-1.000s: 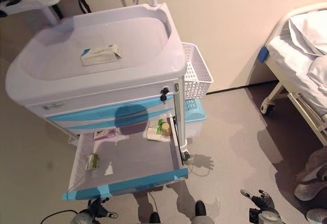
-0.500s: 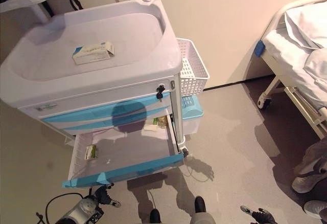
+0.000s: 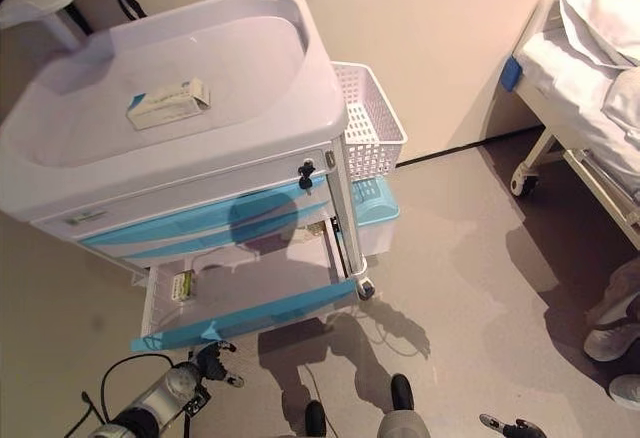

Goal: Open the drawer and pick up the medicine

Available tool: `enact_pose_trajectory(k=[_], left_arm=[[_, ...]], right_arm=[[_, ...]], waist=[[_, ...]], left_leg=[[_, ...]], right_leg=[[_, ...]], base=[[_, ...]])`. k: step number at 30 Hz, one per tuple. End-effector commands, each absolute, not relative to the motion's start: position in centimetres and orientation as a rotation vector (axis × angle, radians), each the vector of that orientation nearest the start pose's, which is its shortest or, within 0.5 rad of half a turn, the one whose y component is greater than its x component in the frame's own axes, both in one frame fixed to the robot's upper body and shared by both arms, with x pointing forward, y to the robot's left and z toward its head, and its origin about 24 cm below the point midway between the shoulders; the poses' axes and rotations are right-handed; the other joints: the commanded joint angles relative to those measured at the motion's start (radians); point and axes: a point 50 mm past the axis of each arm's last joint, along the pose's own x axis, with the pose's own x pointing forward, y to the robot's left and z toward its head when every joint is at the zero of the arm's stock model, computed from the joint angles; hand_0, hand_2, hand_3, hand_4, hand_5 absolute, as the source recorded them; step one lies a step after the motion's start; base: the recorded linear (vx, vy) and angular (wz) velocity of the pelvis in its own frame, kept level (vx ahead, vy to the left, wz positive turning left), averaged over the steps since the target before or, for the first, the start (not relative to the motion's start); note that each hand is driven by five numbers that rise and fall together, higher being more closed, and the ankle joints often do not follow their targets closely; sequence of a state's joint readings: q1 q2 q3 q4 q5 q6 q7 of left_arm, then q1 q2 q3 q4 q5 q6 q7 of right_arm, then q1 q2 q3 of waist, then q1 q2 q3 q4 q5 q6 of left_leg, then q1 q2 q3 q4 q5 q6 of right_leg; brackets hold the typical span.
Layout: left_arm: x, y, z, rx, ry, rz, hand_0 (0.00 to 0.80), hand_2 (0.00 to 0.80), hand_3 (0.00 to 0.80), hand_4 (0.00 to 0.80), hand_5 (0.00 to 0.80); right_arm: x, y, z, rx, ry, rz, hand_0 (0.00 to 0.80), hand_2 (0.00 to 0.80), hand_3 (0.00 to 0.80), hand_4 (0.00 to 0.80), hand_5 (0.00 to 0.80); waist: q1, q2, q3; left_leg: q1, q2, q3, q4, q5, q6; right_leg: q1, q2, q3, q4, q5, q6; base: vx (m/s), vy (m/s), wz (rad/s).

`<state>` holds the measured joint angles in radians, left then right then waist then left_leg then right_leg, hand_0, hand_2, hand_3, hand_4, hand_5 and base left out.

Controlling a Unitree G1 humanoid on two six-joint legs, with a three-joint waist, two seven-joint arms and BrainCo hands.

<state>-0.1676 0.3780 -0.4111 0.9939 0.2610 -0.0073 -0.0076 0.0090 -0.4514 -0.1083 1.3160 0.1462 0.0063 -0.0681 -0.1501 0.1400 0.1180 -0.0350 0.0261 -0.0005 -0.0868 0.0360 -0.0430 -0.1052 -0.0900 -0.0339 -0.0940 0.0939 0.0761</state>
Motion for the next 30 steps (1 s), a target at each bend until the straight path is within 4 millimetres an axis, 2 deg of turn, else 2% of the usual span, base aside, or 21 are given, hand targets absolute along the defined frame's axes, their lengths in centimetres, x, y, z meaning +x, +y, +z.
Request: enact_pose_trajectory(k=[1, 10, 13, 14, 15, 17, 18, 23, 25, 30], left_arm=[[24.2, 25.4, -7.7, 0.887, 0.709, -0.197, 0.000, 0.000, 0.000, 0.000, 0.000], [26.8, 25.8, -5.5, 0.929, 0.630, -0.162, 0.000, 0.000, 0.000, 0.000, 0.000], [28.4, 26.7, -3.6, 0.951, 0.578, -0.116, 0.000, 0.000, 0.000, 0.000, 0.000], [28.4, 26.7, -3.6, 0.951, 0.578, -0.115, 0.000, 0.000, 0.000, 0.000, 0.000], [29.2, 27.1, -2.5, 0.962, 0.550, -0.091, 0.000, 0.000, 0.000, 0.000, 0.000], [29.6, 27.3, -2.0, 0.970, 0.540, -0.083, 0.000, 0.000, 0.000, 0.000, 0.000], [30.3, 27.8, -0.9, 0.989, 0.510, -0.062, 0.000, 0.000, 0.000, 0.000, 0.000], [31.5, 28.4, 0.9, 1.000, 0.464, -0.017, 0.000, 0.000, 0.000, 0.000, 0.000], [32.6, 28.7, 2.8, 1.014, 0.409, 0.020, 0.000, 0.000, 0.000, 0.000, 0.000], [33.5, 29.5, 4.7, 1.044, 0.370, 0.057, 0.000, 0.000, 0.000, 0.000, 0.000]], right_arm=[[6.5, -33.9, -12.9, -0.277, 1.272, -0.508, 0.000, 0.000, 0.000, 0.000, 0.000], [7.2, -34.1, -12.6, -0.286, 1.247, -0.507, 0.000, 0.000, 0.000, 0.000, 0.000], [7.7, -34.1, -12.5, -0.287, 1.231, -0.503, 0.000, 0.000, 0.000, 0.000, 0.000], [7.7, -34.1, -12.5, -0.287, 1.230, -0.503, 0.000, 0.000, 0.000, 0.000, 0.000], [8.0, -34.1, -12.4, -0.286, 1.220, -0.501, 0.000, 0.000, 0.000, 0.000, 0.000], [8.1, -33.9, -12.5, -0.284, 1.217, -0.497, 0.000, 0.000, 0.000, 0.000, 0.000], [8.4, -33.9, -12.4, -0.282, 1.207, -0.493, 0.000, 0.000, 0.000, 0.000, 0.000], [9.0, -33.6, -12.4, -0.276, 1.185, -0.483, 0.000, 0.000, 0.000, 0.000, 0.000], [9.7, -33.6, -12.3, -0.280, 1.163, -0.478, 0.000, 0.000, 0.000, 0.000, 0.000], [10.3, -33.2, -12.3, -0.280, 1.148, -0.460, 0.000, 0.000, 0.000, 0.000, 0.000]], waist=[[-0.019, -0.058, 0.015], [-0.038, -0.058, 0.051], [-0.047, -0.065, 0.070], [-0.046, -0.065, 0.070], [-0.049, -0.071, 0.082], [-0.052, -0.074, 0.087], [-0.053, -0.081, 0.097], [-0.057, -0.098, 0.116], [-0.062, -0.114, 0.132], [-0.066, -0.133, 0.137]], left_leg=[[-0.034, -0.059, -0.009, 0.013, -0.022, 0.027], [-0.061, -0.062, 0.009, 0.017, -0.021, 0.029], [-0.083, -0.064, 0.022, 0.032, -0.025, 0.031], [-0.084, -0.064, 0.022, 0.033, -0.026, 0.031], [-0.102, -0.064, 0.025, 0.046, -0.028, 0.032], [-0.111, -0.064, 0.026, 0.053, -0.029, 0.033], [-0.130, -0.064, 0.028, 0.074, -0.035, 0.035], [-0.175, -0.065, 0.037, 0.129, -0.055, 0.041], [-0.220, -0.064, 0.044, 0.180, -0.069, 0.042], [-0.271, -0.062, 0.051, 0.216, -0.078, 0.043]], right_leg=[[-0.028, -0.029, -0.006, 0.061, -0.023, 0.064], [-0.073, -0.030, 0.020, 0.073, -0.014, 0.065], [-0.100, -0.030, 0.035, 0.079, -0.008, 0.065], [-0.101, -0.030, 0.035, 0.080, -0.008, 0.065], [-0.117, -0.028, 0.042, 0.088, -0.007, 0.064], [-0.126, -0.028, 0.047, 0.092, -0.007, 0.063], [-0.143, -0.027, 0.054, 0.102, -0.006, 0.061], [-0.178, -0.027, 0.071, 0.124, -0.004, 0.057], [-0.209, -0.025, 0.083, 0.139, 0.001, 0.055], [-0.249, -0.016, 0.096, 0.152, 0.009, 0.052]], base=[[-0.030, 0.037, -0.04], [-0.019, 0.021, -0.08], [-0.034, 0.021, -0.12], [-0.062, 0.014, -0.21], [-0.034, 0.001, -0.15], [-0.042, 0.000, -0.08], [-0.040, -0.001, -0.04], [-0.050, -0.003, -0.11], [-0.082, -0.012, -0.13], [-0.047, -0.016, -0.02]])
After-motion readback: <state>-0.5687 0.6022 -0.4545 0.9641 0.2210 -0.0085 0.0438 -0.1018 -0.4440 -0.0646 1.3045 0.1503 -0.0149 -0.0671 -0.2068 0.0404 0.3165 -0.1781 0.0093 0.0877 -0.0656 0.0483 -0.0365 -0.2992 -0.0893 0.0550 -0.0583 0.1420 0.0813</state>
